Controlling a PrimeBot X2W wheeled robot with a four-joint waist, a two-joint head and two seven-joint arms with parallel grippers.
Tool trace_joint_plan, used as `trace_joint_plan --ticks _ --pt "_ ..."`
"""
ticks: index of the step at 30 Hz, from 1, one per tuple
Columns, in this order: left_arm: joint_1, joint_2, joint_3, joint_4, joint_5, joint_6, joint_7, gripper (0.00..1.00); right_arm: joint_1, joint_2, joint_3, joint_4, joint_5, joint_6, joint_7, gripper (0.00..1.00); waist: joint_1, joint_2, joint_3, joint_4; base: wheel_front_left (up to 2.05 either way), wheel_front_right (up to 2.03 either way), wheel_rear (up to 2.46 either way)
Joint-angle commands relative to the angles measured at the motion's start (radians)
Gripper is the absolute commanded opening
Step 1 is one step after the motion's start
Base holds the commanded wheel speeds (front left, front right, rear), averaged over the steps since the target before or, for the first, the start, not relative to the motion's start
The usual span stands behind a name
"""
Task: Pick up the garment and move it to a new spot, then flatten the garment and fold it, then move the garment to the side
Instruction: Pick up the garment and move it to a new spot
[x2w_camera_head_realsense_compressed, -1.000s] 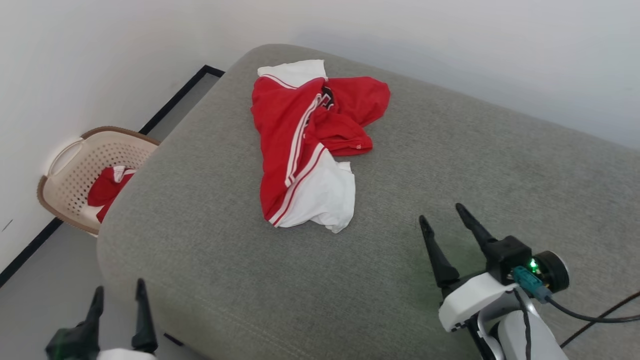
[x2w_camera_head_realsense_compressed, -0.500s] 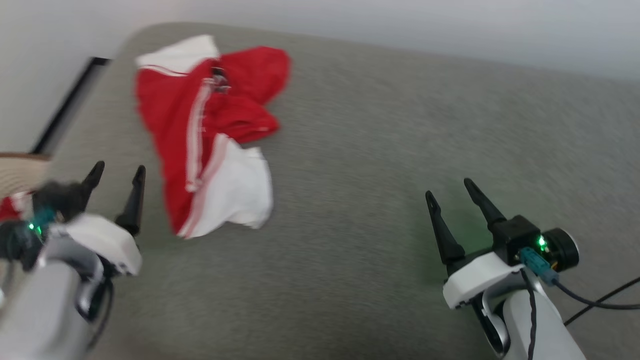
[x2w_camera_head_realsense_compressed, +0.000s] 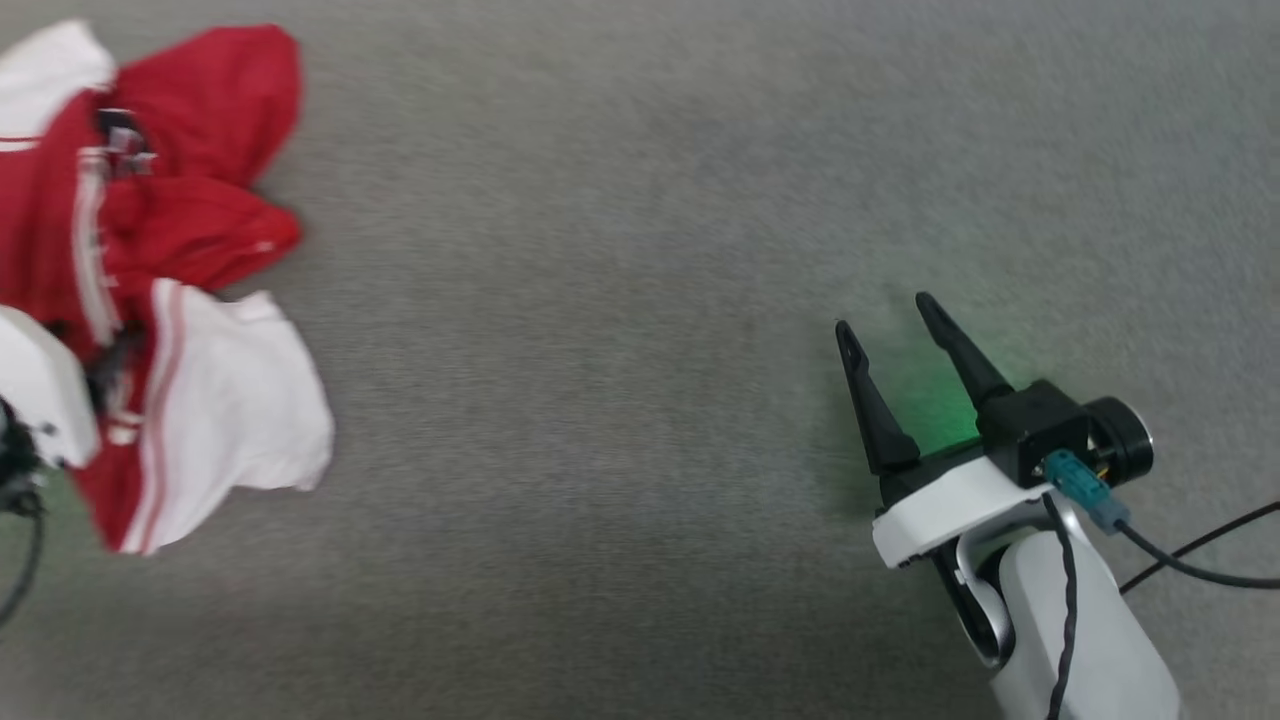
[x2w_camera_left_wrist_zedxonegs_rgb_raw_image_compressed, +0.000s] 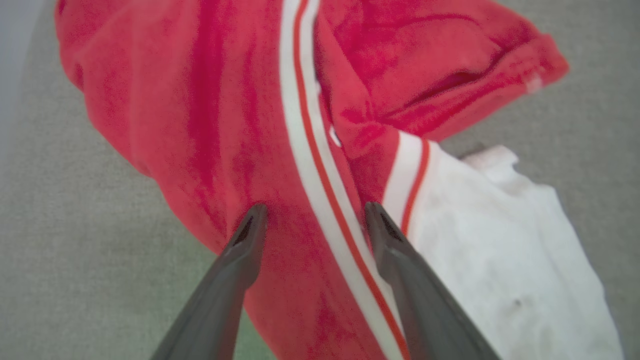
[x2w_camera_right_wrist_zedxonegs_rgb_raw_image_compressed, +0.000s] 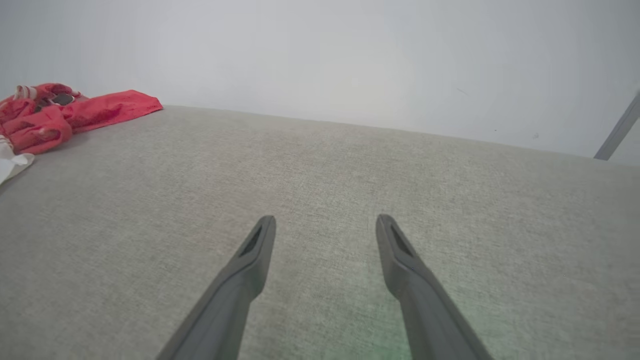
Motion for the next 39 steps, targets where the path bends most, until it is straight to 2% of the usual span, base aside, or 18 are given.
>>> trace_joint_plan --ticks 1,5,6,7,8,9,14,19,27,34,39 --pt "-0.032 0.008 -0.014 0.029 -0.023 0.003 0.001 1.0 -0.017 0.001 0.001 -0.006 0.0 -0.001 -0.005 1.0 0.0 0.0 0.059 -0.057 0.0 0.0 0.0" --pt "-0.079 0.028 -0.048 0.113 -0.047 0.003 -0.01 1.0 -0.029 0.001 -0.002 -0.017 -0.003 -0.001 -0.005 1.0 0.0 0.0 0.087 -0.085 0.0 0.0 0.0" --pt "-0.083 0.024 -0.063 0.127 -0.049 0.003 -0.008 0.62 -0.028 0.001 -0.005 -0.019 -0.001 -0.001 -0.005 1.0 0.0 0.0 0.09 -0.089 0.0 0.0 0.0" --pt "-0.088 0.022 -0.076 0.14 -0.052 0.003 -0.015 0.42 -0.025 0.001 -0.006 -0.021 0.001 -0.001 -0.005 1.0 0.0 0.0 0.091 -0.09 0.0 0.0 0.0" --pt "-0.098 0.02 -0.085 0.151 -0.05 0.003 -0.026 0.28 -0.022 0.001 -0.008 -0.023 0.004 -0.001 -0.005 1.0 0.0 0.0 0.091 -0.092 0.0 0.0 0.0" --pt "-0.105 0.016 -0.092 0.159 -0.051 0.003 -0.042 0.0 -0.019 0.001 -0.008 -0.023 0.005 -0.001 -0.005 1.0 0.0 0.0 0.087 -0.094 0.0 0.0 0.0" --pt "-0.142 0.033 -0.14 0.18 -0.017 0.003 -0.121 0.0 0.001 0.001 -0.008 -0.019 0.027 -0.001 -0.005 1.0 0.0 0.0 0.048 -0.091 0.0 0.0 0.0" --pt "-0.213 0.027 -0.208 0.142 0.017 0.003 -0.18 0.0 0.019 0.001 0.001 -0.012 0.056 -0.001 -0.005 1.0 0.0 0.0 -0.008 -0.092 0.0 0.0 0.0" --pt "-0.371 -0.024 -0.364 0.022 0.118 0.003 -0.247 0.0 0.018 0.0 0.031 -0.022 0.121 -0.001 -0.005 1.0 0.0 0.0 -0.022 -0.17 0.0 0.0 0.0" --pt "-0.518 -0.121 -0.571 -0.155 0.191 0.003 -0.263 0.0 0.036 0.0 0.032 -0.042 0.183 -0.001 -0.004 1.0 0.0 0.0 0.009 -0.299 0.0 0.0 0.0" --pt "-0.571 -0.225 -0.627 -0.316 0.191 0.003 -0.26 0.0 0.044 0.001 0.03 -0.06 0.232 -0.001 -0.004 1.0 0.0 0.0 0.04 -0.386 0.0 0.0 0.0"
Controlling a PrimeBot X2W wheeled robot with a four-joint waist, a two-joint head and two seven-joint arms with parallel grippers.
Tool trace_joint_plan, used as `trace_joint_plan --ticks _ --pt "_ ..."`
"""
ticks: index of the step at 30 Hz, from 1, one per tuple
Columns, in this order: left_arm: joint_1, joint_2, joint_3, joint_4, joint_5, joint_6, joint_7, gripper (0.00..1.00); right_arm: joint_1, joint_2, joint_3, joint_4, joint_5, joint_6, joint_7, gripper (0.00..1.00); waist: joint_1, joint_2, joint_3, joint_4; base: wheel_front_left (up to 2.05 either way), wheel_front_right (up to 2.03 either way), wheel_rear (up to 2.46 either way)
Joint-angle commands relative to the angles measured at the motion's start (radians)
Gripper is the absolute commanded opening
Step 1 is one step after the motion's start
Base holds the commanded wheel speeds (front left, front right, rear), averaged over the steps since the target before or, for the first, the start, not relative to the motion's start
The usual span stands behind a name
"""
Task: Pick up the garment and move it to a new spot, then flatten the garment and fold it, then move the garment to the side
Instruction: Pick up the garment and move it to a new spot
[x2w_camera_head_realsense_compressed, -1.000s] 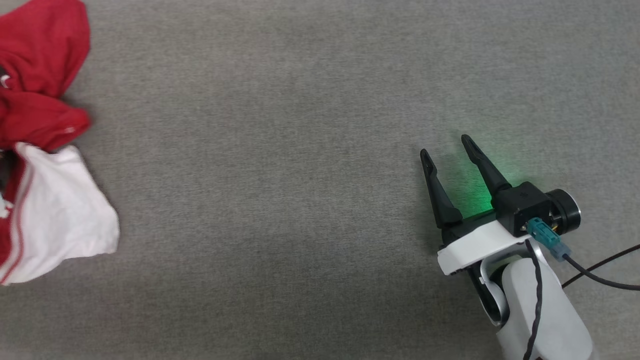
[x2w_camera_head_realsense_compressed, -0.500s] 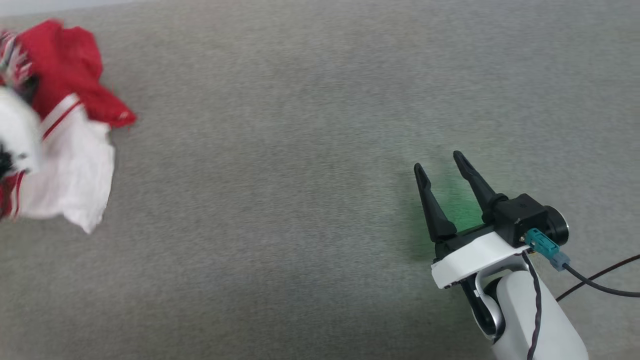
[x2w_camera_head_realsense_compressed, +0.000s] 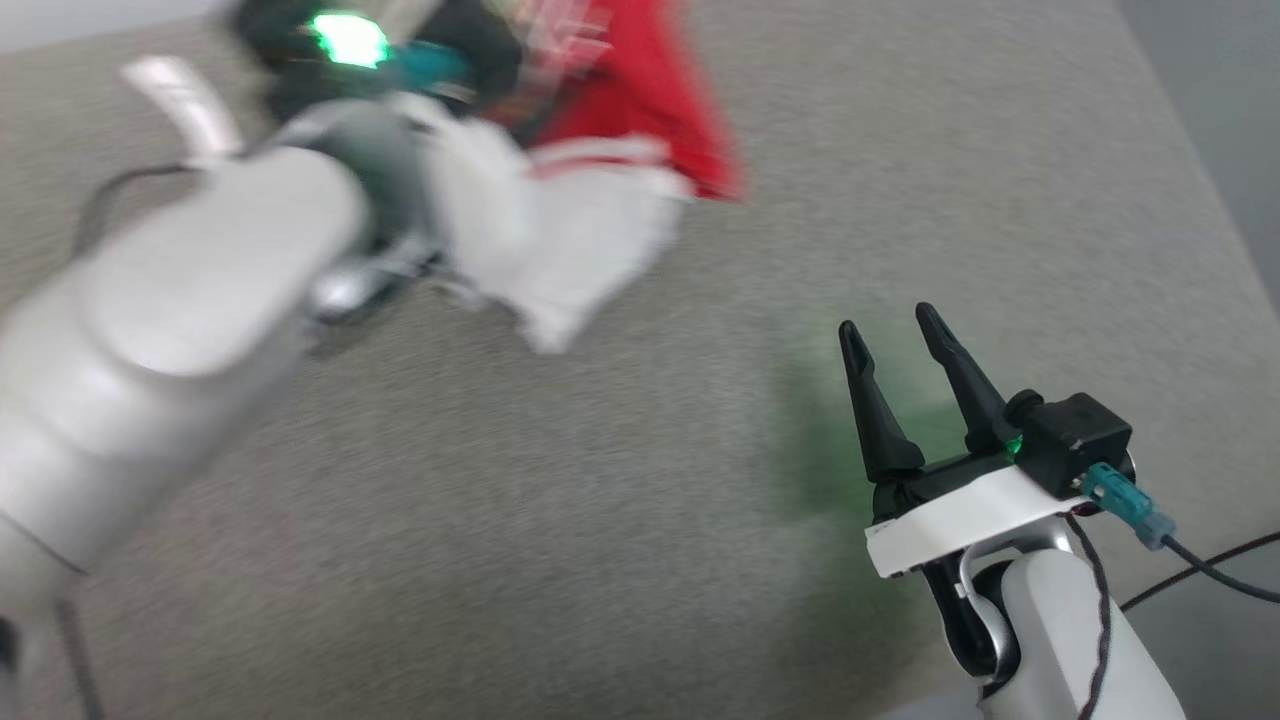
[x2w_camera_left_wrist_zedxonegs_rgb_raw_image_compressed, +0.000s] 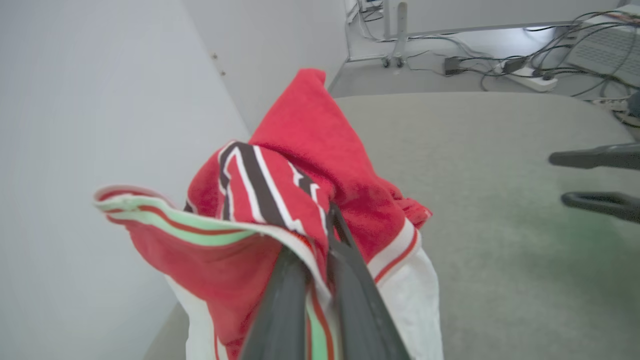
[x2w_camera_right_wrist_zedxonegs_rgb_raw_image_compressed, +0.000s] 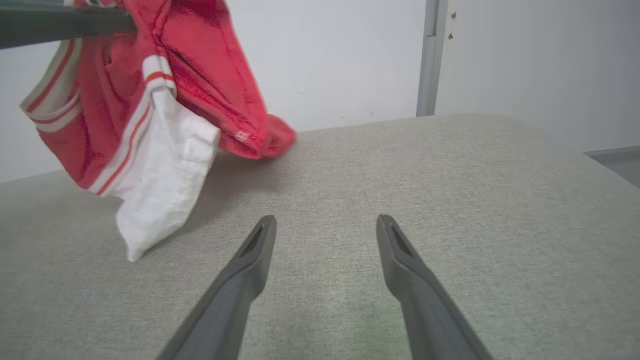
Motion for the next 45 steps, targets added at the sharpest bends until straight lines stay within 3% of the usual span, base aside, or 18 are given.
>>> trace_joint_plan --ticks 1,3,6,12,14,20,34,38,39,45 --pt "0.007 -0.014 -0.003 -0.044 0.023 0.003 0.028 0.0 0.01 0.001 0.0 -0.005 0.015 -0.001 -0.002 1.0 0.0 0.0 0.031 -0.059 0.0 0.0 0.0" --pt "0.068 -0.03 -0.006 -0.152 0.073 0.003 0.112 0.0 0.015 0.001 0.006 -0.012 0.036 -0.001 -0.002 1.0 0.0 0.0 0.041 -0.088 0.0 0.0 0.0" --pt "0.128 0.008 0.0 -0.3 0.117 0.003 0.27 0.0 0.018 0.001 0.021 -0.02 0.065 -0.001 -0.002 1.0 0.0 0.0 0.052 -0.124 0.0 0.0 0.0" --pt "0.19 0.176 -0.002 -0.433 0.208 0.003 0.463 0.0 0.035 0.001 0.036 -0.025 0.104 -0.001 -0.002 1.0 0.0 0.0 0.054 -0.159 0.0 0.0 0.0" --pt "0.197 0.219 -0.003 -0.424 0.266 0.003 0.471 0.0 0.036 0.001 0.04 -0.026 0.115 -0.001 -0.002 1.0 0.0 0.0 0.055 -0.164 0.0 0.0 0.0" --pt "0.205 0.251 -0.003 -0.338 0.344 0.003 0.419 0.0 0.031 0.001 0.054 -0.03 0.133 -0.001 -0.002 1.0 0.0 0.0 0.066 -0.173 0.0 0.0 0.0" --pt "0.246 0.209 -0.016 -0.209 0.241 0.002 0.421 0.0 0.021 0.0 0.063 -0.031 0.149 -0.001 -0.002 1.0 0.0 0.0 0.1 -0.184 0.0 0.0 0.0" --pt "0.2 0.184 -0.008 -0.189 0.158 0.002 0.353 0.89 0.024 0.001 0.042 -0.018 0.118 -0.001 -0.002 1.0 0.0 0.0 0.063 -0.144 0.0 0.0 0.0" --pt "0.191 0.173 -0.006 -0.183 0.129 0.002 0.329 1.0 0.026 0.001 0.034 -0.013 0.108 -0.001 -0.002 1.0 0.0 0.0 0.049 -0.129 0.0 0.0 0.0" --pt "0.177 0.132 -0.004 -0.113 -0.03 0.003 0.138 1.0 0.023 0.001 -0.011 0.018 0.018 -0.001 -0.002 1.0 0.0 0.0 -0.046 -0.027 0.0 0.0 0.0"
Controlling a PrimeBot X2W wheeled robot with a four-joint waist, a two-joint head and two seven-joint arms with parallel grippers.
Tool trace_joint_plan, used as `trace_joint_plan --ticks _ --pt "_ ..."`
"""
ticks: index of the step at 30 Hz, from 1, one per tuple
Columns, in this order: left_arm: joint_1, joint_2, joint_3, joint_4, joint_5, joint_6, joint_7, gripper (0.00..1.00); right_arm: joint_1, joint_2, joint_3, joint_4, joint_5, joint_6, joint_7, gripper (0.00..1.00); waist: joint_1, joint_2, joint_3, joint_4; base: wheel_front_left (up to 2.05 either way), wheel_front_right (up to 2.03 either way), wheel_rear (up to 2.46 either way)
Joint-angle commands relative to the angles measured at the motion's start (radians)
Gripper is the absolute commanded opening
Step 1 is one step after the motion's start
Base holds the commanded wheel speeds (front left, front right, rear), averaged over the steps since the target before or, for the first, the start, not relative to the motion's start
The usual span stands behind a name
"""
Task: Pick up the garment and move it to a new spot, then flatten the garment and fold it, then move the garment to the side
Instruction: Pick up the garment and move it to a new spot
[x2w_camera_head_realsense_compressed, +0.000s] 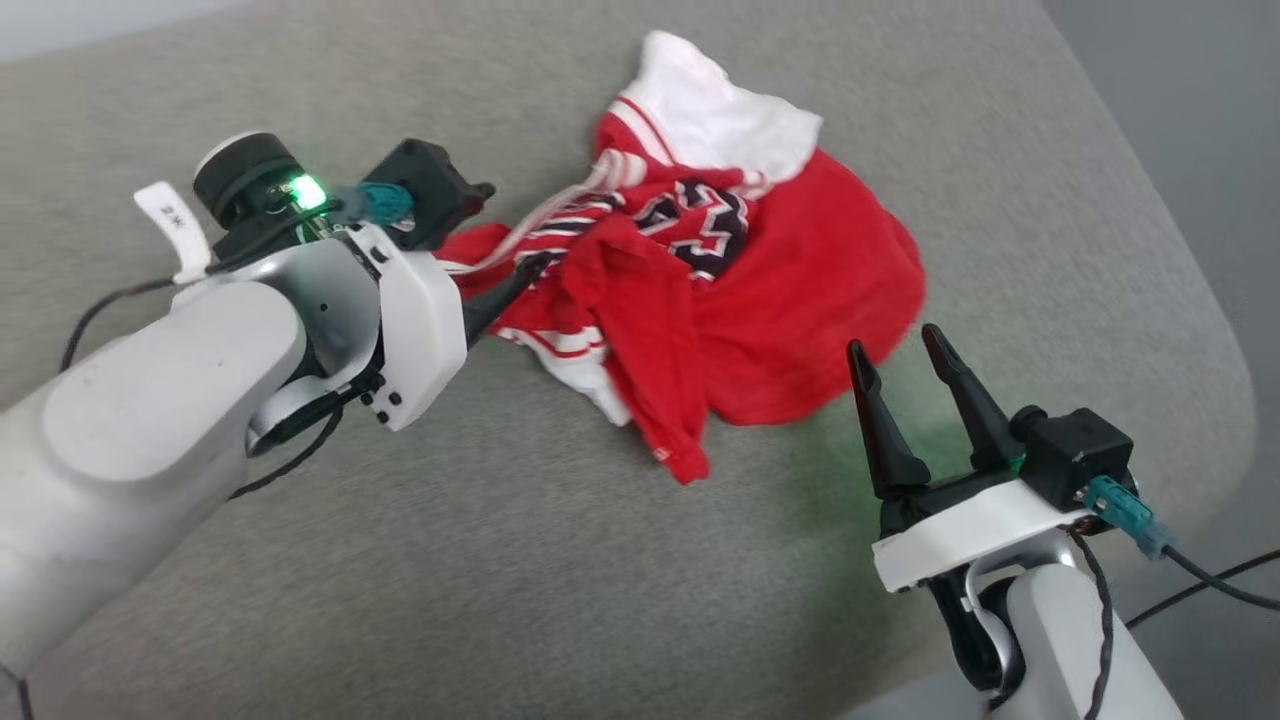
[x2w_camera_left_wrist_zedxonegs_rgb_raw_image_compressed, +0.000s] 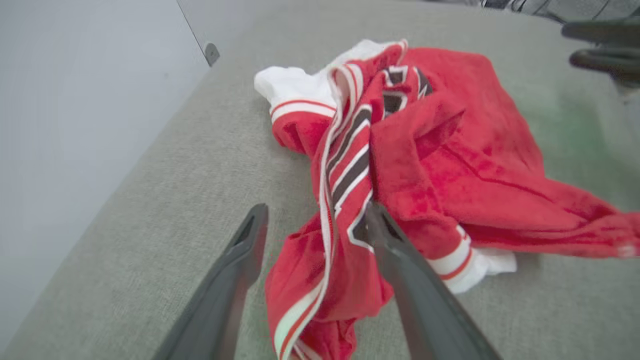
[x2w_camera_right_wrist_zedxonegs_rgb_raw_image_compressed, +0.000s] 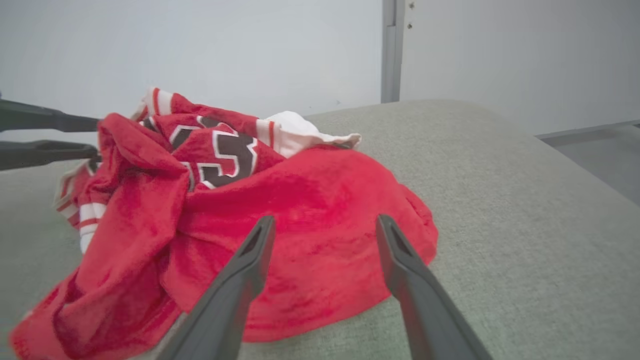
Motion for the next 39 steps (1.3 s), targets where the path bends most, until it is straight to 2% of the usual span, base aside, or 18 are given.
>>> trace_joint_plan --ticks 1,7,9,14,16,22,29,34,39 --pt "0.034 -0.017 -0.001 0.04 -0.055 0.003 -0.093 1.0 0.006 -0.001 -0.025 0.013 -0.044 -0.001 -0.002 1.0 0.0 0.0 -0.094 0.1 0.0 0.0 0.0" --pt "0.166 -0.066 0.007 0.192 -0.238 0.003 -0.331 1.0 0.025 -0.001 -0.098 0.044 -0.133 -0.001 -0.002 1.0 0.0 0.0 -0.187 0.222 0.0 0.0 0.0" --pt "0.227 -0.086 0.027 0.248 -0.296 0.003 -0.38 1.0 0.036 -0.001 -0.129 0.054 -0.157 -0.001 -0.002 1.0 0.0 0.0 -0.215 0.262 0.0 0.0 0.0" --pt "0.365 -0.118 0.113 0.354 -0.361 0.003 -0.413 1.0 0.061 -0.001 -0.181 0.064 -0.193 -0.001 -0.002 1.0 0.0 0.0 -0.262 0.33 0.0 0.0 0.0" --pt "0.432 -0.138 0.218 0.378 -0.352 0.003 -0.414 1.0 0.079 -0.001 -0.213 0.066 -0.209 -0.001 -0.002 1.0 0.0 0.0 -0.284 0.365 0.0 0.0 0.0" --pt "0.685 -0.187 0.566 0.385 -0.204 0.003 -0.414 1.0 0.15 -0.01 -0.284 0.062 -0.235 -0.001 -0.002 1.0 0.0 0.0 -0.349 0.444 0.0 0.0 0.0" --pt "0.964 -0.248 0.943 0.244 0.068 0.015 -0.414 1.0 0.21 -0.031 -0.307 0.053 -0.225 -0.001 -0.002 1.0 0.0 0.0 -0.389 0.475 0.0 0.0 0.0" --pt "1.11 -0.318 1.134 0.105 0.234 0.011 -0.415 1.0 0.232 -0.034 -0.331 0.031 -0.21 -0.001 -0.002 1.0 0.0 0.0 -0.401 0.477 0.0 0.0 0.0" --pt "1.199 -0.38 1.237 -0.035 0.39 0.004 -0.415 1.0 0.245 -0.03 -0.343 -0.003 -0.195 -0.001 -0.002 1.0 0.0 0.0 -0.404 0.474 0.0 0.0 0.0"
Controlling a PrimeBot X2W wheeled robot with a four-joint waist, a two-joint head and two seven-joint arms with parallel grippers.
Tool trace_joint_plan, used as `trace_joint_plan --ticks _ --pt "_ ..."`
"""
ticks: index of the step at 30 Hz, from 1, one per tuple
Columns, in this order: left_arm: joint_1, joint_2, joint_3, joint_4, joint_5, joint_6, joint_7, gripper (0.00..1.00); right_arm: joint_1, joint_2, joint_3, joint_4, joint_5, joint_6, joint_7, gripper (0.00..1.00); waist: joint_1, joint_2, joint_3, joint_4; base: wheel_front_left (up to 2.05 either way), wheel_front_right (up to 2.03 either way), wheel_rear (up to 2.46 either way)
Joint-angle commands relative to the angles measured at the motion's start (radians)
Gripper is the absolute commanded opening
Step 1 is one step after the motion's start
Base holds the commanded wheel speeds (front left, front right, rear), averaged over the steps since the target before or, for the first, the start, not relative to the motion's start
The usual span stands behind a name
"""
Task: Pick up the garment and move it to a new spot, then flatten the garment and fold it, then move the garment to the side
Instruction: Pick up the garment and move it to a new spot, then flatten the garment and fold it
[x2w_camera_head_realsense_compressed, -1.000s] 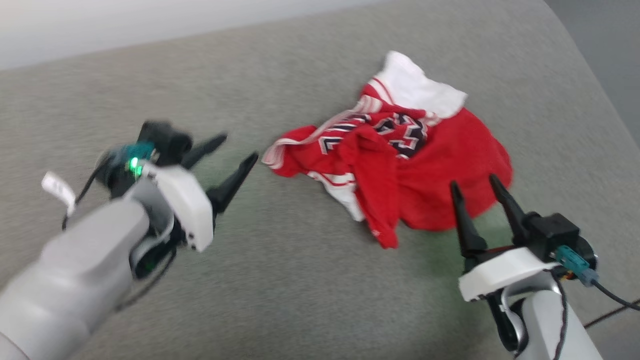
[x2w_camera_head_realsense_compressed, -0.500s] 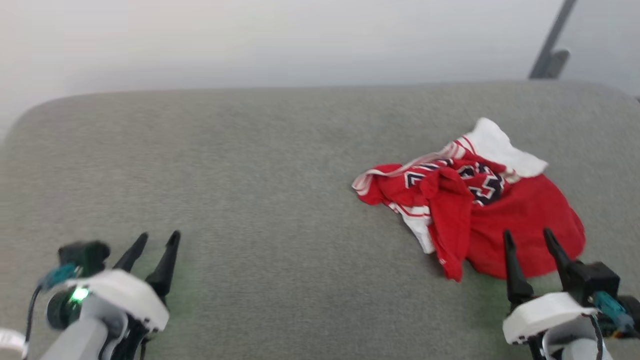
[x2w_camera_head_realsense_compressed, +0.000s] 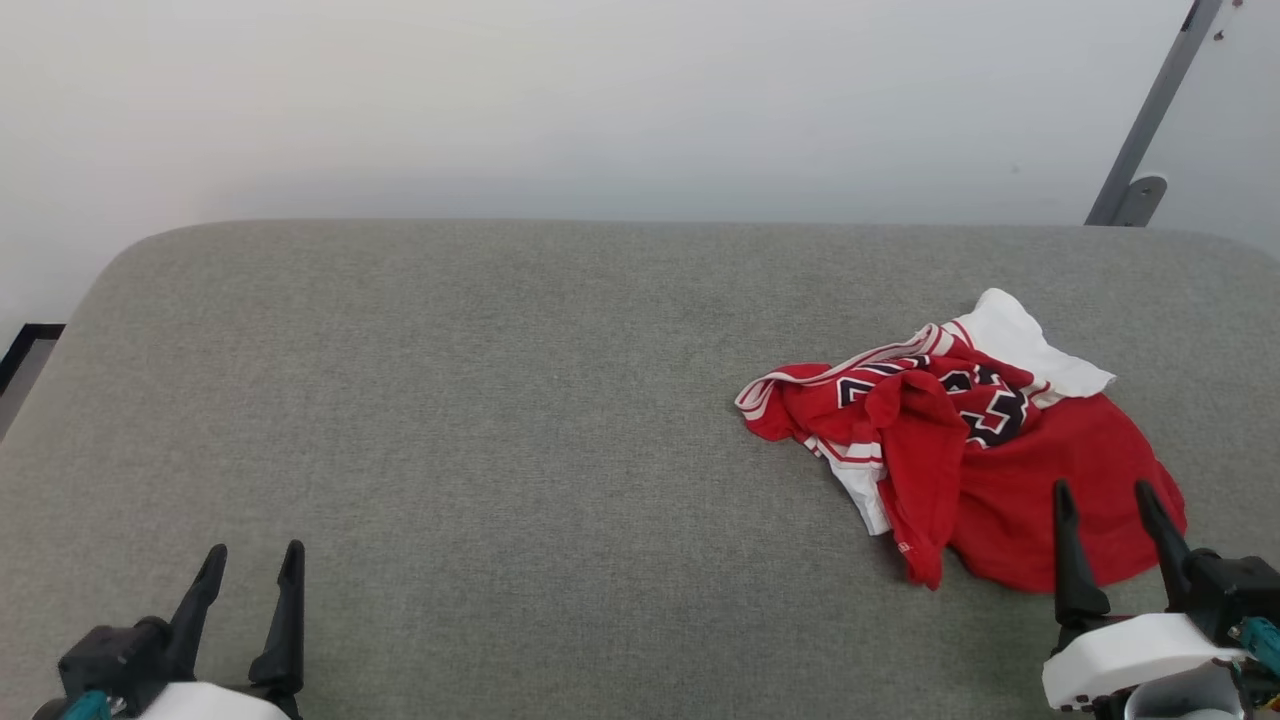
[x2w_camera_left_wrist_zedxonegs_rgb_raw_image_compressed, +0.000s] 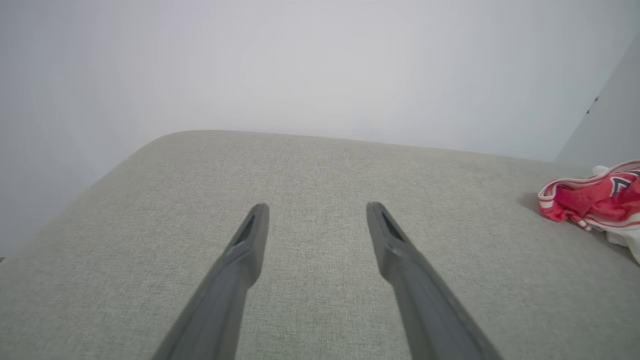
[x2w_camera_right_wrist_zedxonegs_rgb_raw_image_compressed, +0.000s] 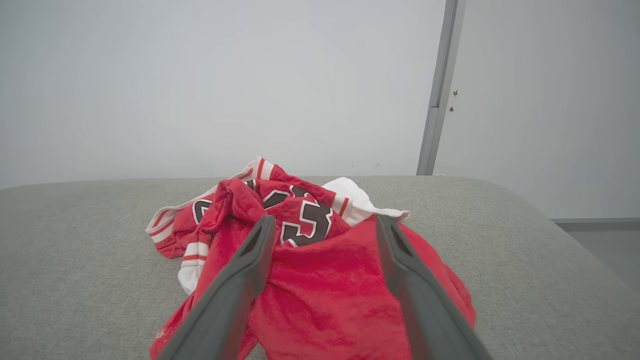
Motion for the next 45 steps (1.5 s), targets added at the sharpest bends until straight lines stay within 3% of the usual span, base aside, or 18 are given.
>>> trace_joint_plan --ticks 1,8,22,26,31,37,40,45 --pt "0.015 -0.008 0.014 -0.022 0.022 -0.004 -0.005 1.0 0.005 0.0 0.001 -0.01 0.005 -0.001 -0.002 1.0 0.0 0.0 0.002 -0.003 0.0 0.0 0.0" --pt "0.071 -0.053 0.032 -0.103 0.09 -0.007 -0.005 1.0 0.011 0.005 0.006 -0.02 0.004 -0.001 -0.002 1.0 0.0 0.0 0.013 -0.013 0.0 0.0 0.0" --pt "0.084 -0.05 0.028 -0.109 0.081 -0.006 -0.005 1.0 -0.003 0.013 0.01 -0.013 -0.011 -0.001 -0.002 1.0 0.0 0.0 0.019 -0.02 0.0 0.0 0.0" --pt "0.062 -0.043 -0.013 -0.12 0.067 -0.006 -0.005 1.0 -0.016 0.015 0.015 -0.013 -0.01 -0.001 -0.002 1.0 0.0 0.0 0.031 -0.029 0.0 0.0 0.0" --pt "-0.072 0.036 -0.17 -0.133 -0.008 -0.006 -0.005 1.0 -0.051 0.021 0.025 -0.026 -0.011 -0.001 -0.002 1.0 0.0 0.0 0.075 -0.055 0.0 0.0 0.0" --pt "-0.357 0.2 -0.497 -0.118 -0.199 -0.006 0.048 1.0 -0.099 0.03 0.038 -0.038 -0.002 -0.001 -0.002 1.0 0.0 0.0 0.144 -0.125 0.0 0.0 0.0" --pt "-0.498 0.267 -0.675 -0.12 -0.36 -0.006 0.159 1.0 -0.119 0.03 0.044 -0.042 0.008 -0.001 -0.002 1.0 0.0 0.0 0.185 -0.171 0.0 0.0 0.0" --pt "-0.713 0.346 -0.941 -0.111 -0.609 -0.006 0.434 1.0 -0.15 0.031 0.063 -0.05 0.063 -0.001 -0.002 1.0 0.0 0.0 0.255 -0.248 0.0 0.0 0.0"
